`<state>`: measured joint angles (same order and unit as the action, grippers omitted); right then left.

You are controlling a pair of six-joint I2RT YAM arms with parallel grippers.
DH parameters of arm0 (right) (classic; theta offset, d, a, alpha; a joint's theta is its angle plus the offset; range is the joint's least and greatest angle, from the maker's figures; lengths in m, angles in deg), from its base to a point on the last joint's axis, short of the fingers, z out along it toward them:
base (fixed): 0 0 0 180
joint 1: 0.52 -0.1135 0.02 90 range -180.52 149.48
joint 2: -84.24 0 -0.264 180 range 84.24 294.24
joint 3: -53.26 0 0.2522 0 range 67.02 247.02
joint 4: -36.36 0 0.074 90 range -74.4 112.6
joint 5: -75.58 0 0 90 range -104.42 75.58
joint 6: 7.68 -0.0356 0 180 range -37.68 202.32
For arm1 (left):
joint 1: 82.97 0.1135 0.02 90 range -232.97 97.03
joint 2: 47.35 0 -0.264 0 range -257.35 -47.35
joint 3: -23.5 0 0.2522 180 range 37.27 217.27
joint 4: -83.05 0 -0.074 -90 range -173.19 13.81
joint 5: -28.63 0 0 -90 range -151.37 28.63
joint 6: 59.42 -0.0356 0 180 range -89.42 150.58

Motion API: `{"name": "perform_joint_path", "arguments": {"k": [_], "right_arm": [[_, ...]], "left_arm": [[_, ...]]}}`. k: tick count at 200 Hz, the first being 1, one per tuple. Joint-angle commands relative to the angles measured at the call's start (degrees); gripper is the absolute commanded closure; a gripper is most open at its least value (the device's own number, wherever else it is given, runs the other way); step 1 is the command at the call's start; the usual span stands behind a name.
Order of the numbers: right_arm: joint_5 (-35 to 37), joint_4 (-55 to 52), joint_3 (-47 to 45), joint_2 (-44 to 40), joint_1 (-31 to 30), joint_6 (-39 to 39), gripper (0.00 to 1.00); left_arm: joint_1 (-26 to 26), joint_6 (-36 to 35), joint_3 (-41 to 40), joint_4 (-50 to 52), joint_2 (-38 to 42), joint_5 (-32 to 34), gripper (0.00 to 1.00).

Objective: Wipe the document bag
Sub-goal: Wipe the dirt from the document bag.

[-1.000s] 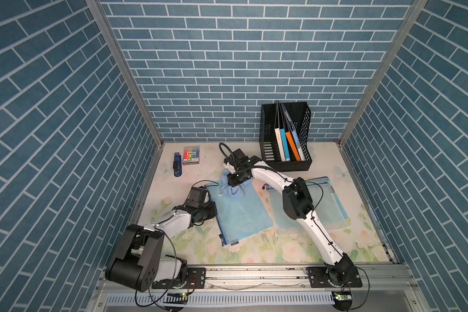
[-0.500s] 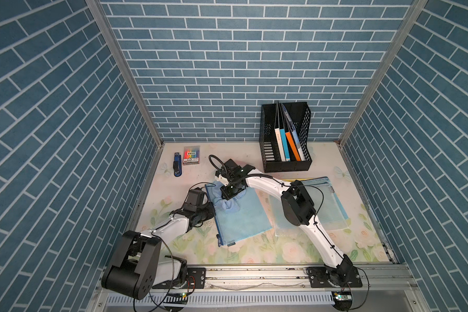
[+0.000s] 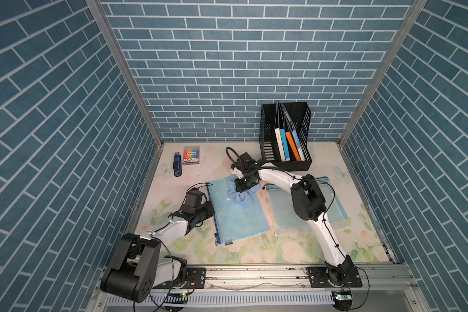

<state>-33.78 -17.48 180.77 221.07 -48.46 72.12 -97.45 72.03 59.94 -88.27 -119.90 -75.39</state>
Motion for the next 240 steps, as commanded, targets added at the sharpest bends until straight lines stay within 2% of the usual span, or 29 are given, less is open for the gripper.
{"name": "perform_joint_path", "arguments": {"k": [1, 24, 42, 60, 99, 124, 143, 202, 240], "right_arm": [[-7.60, 0.19, -2.57, -3.81, -7.42, 1.81, 0.94], [-9.17, 0.26, -3.97, -4.43, -10.70, 3.08, 0.94], [-5.56, -2.11, -3.37, -3.79, -10.32, 4.04, 0.94], [-1.35, -4.81, -2.69, -3.39, -7.49, 4.92, 0.95], [3.06, -3.46, -6.34, -6.92, 3.20, 3.25, 0.95], [3.57, -3.71, -7.05, -7.67, 4.53, 4.56, 0.95], [0.56, -2.58, -8.20, -7.94, 3.06, 3.83, 0.94], [-8.63, 1.00, -11.82, -9.97, -10.79, 6.78, 0.95], [-8.28, 0.57, -17.22, -12.85, -11.63, 8.11, 0.96]], "left_arm": [[0.72, 2.67, -1.04, -4.06, -0.58, 0.27, 1.00], [1.38, 4.89, -2.14, -6.85, -0.19, -0.03, 1.00], [1.81, 6.40, -2.89, -8.71, 0.65, -0.12, 1.00], [2.17, 6.86, -2.99, -8.99, 1.51, 0.06, 1.00], [2.75, 7.17, -3.42, -8.67, 3.01, 0.26, 1.00], [2.88, 8.23, -4.40, -10.62, 3.09, -0.21, 1.00], [2.88, 8.17, -4.07, -10.99, 2.06, -0.53, 1.00], [3.14, 8.75, -3.53, -11.22, 1.09, 0.53, 1.00], [5.22, 8.06, -2.68, -10.61, 1.00, 0.01, 1.00]]}}
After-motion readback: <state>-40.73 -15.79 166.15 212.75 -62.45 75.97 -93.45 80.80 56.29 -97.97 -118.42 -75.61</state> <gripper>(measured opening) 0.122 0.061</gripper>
